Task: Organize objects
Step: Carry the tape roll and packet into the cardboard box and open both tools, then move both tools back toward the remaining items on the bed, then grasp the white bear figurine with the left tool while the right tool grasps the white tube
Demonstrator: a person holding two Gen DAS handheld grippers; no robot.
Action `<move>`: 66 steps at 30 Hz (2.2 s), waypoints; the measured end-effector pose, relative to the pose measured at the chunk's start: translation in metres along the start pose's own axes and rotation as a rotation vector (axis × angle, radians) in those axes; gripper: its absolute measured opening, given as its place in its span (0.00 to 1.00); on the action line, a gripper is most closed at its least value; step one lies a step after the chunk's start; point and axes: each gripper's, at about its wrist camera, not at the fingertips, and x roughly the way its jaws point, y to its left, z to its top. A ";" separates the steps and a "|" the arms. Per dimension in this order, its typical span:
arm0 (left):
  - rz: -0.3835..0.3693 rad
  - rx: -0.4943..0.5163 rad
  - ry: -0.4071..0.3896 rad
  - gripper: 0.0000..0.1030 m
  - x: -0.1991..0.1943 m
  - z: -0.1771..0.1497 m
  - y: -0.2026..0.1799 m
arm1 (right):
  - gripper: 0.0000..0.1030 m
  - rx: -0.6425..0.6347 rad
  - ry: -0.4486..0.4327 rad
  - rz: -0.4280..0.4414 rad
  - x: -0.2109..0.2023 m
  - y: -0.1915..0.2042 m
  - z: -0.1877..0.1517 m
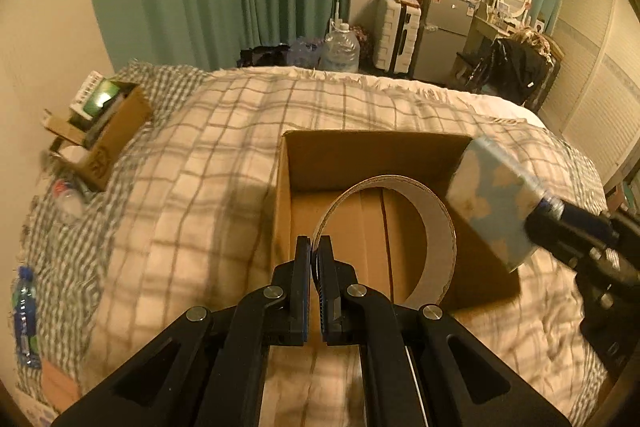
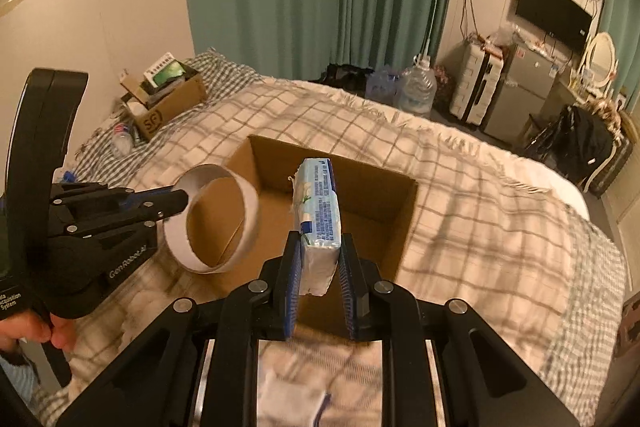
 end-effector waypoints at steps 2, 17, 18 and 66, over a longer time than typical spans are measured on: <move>-0.017 -0.002 0.006 0.03 0.016 0.006 -0.001 | 0.17 0.007 0.010 0.003 0.019 -0.004 0.001; -0.005 -0.014 0.051 0.88 -0.005 -0.018 0.001 | 0.49 0.092 -0.026 -0.060 -0.019 -0.034 -0.016; 0.008 -0.012 0.041 0.90 -0.017 -0.023 0.003 | 0.51 0.093 -0.031 -0.064 -0.030 -0.033 -0.018; 0.070 -0.113 0.250 0.80 0.004 -0.219 0.069 | 0.71 0.029 0.478 -0.041 0.054 0.092 -0.205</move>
